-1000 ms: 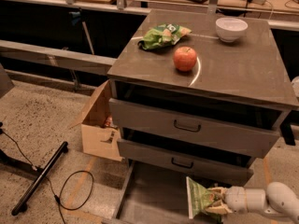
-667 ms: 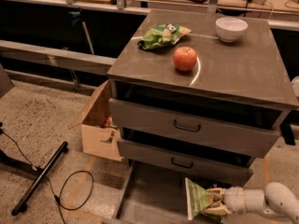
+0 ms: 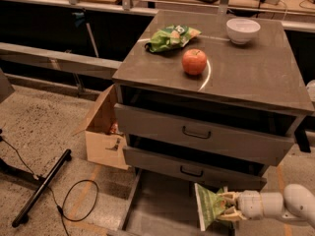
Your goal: Pick green jalapeno chip bag from bottom drawer and place on counter
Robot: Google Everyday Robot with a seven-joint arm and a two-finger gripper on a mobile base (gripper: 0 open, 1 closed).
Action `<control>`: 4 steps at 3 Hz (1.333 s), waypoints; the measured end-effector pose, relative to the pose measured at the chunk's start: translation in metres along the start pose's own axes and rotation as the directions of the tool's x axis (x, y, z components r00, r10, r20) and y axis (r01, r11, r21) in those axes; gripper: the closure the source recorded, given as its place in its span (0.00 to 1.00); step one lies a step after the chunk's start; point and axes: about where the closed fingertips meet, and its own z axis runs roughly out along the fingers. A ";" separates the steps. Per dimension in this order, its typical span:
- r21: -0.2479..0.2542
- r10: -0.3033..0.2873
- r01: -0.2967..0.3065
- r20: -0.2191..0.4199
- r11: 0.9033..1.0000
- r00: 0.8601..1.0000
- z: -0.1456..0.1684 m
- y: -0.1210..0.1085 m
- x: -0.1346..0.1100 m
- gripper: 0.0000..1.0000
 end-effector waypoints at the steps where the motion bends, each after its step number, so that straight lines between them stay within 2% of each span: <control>1: -0.018 -0.088 0.089 0.060 0.996 0.994 -0.021 0.010 -0.051 1.00; 2: 0.003 -0.161 0.161 0.101 0.987 0.982 -0.041 0.018 -0.105 1.00; 3: 0.042 -0.191 0.187 0.119 0.981 0.974 -0.053 0.016 -0.162 1.00; 4: 0.041 -0.210 0.207 0.141 0.978 0.967 -0.066 0.005 -0.231 1.00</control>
Offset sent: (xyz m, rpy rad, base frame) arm -0.0308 0.0139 0.1832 0.0957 -0.2633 0.0814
